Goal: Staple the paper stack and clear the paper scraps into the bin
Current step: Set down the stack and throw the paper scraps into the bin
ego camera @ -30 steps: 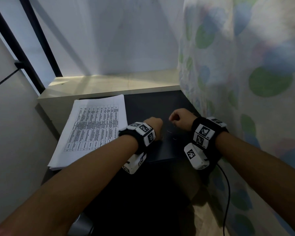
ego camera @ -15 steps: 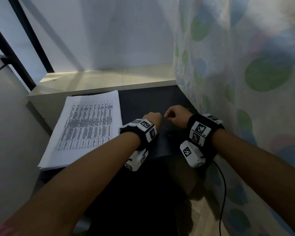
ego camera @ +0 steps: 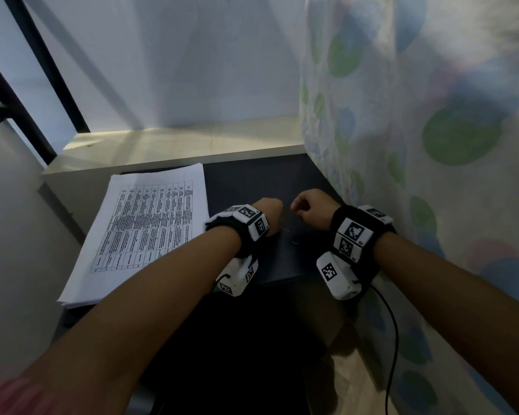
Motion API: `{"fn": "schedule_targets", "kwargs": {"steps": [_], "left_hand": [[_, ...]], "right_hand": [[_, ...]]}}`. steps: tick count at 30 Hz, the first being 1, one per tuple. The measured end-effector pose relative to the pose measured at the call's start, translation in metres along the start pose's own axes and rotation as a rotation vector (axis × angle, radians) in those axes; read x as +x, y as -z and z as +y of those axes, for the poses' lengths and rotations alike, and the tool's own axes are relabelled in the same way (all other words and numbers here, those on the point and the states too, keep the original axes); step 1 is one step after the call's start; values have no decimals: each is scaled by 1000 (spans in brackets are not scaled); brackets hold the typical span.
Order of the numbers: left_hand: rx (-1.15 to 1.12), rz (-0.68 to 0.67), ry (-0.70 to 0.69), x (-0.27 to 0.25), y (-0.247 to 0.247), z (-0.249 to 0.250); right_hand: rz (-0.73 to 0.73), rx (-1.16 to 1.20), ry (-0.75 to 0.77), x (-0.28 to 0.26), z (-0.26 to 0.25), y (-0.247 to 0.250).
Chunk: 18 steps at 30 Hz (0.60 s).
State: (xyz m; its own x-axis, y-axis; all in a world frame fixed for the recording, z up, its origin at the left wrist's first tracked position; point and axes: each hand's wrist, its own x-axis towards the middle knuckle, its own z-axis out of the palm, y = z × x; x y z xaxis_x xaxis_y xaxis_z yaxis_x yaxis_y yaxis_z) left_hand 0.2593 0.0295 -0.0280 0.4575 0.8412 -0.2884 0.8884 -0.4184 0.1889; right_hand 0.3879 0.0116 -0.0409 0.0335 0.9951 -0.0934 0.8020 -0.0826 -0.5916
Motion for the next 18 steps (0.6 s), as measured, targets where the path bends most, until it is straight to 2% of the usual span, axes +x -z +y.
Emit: {"fn": "schedule_targets", "kwargs": {"steps": [4,18], "left_hand": [[14,-32,-65,7,-4,5],[219,-65,-117,0,5,23]], "right_hand": [[13,-6,-16,-2,2,6],[19,9,-3,-8,-2,11]]}}
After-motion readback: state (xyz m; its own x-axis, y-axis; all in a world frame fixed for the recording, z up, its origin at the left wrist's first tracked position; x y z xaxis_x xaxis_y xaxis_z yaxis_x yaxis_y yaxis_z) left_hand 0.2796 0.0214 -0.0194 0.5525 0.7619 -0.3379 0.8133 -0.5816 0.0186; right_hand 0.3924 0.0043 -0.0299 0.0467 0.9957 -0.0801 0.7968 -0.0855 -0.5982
